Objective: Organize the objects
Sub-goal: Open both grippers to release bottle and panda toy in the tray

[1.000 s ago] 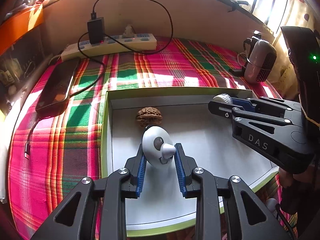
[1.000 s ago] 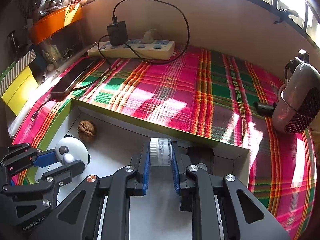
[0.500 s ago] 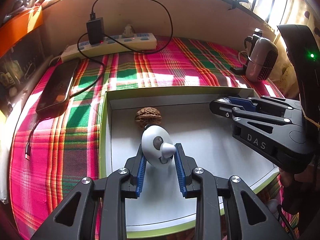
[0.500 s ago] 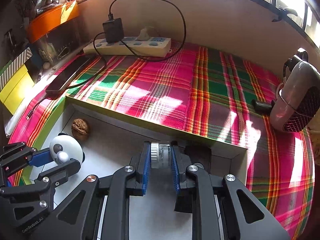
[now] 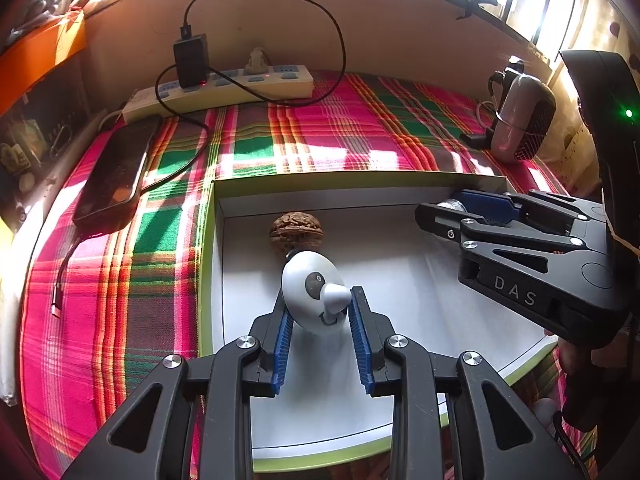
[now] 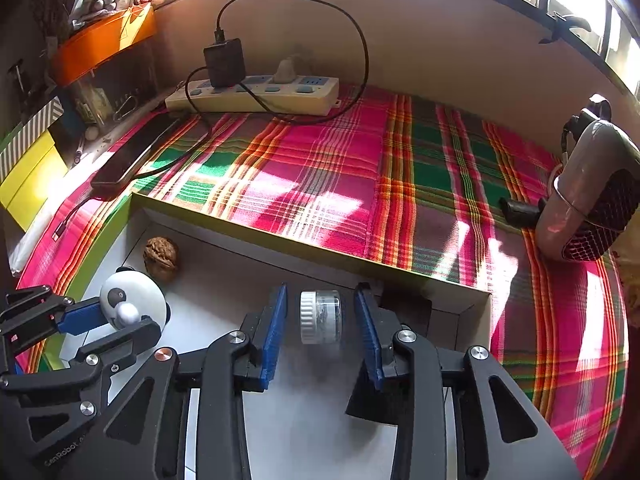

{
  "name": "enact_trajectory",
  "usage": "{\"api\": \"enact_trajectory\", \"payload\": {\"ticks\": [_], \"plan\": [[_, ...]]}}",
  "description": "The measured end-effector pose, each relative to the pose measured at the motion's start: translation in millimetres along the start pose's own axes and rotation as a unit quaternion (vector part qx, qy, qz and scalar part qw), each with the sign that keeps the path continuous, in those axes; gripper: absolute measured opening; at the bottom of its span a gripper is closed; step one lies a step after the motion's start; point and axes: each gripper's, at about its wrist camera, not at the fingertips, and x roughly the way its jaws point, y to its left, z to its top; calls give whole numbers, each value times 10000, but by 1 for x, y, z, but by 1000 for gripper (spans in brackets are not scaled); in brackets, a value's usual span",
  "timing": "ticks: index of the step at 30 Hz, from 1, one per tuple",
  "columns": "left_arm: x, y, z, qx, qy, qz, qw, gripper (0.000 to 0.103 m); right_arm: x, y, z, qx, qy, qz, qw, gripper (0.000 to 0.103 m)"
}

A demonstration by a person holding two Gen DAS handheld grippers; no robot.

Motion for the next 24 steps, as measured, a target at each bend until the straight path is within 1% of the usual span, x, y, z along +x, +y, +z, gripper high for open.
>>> {"api": "enact_trajectory", "payload": {"ticks": [10, 15, 24], "plan": [[-9, -3, -2, -2, -67, 4, 10000, 29, -10, 1, -4, 61, -83, 55, 9999, 40], [-15, -4, -5, 7, -111, 1, 9999, 29, -19, 3, -5, 77, -159, 32, 9998, 43], [-32, -5, -10, -24, -265, -41, 9996, 30, -40, 3, -13, 166, -309, -5, 9994, 44]]}}
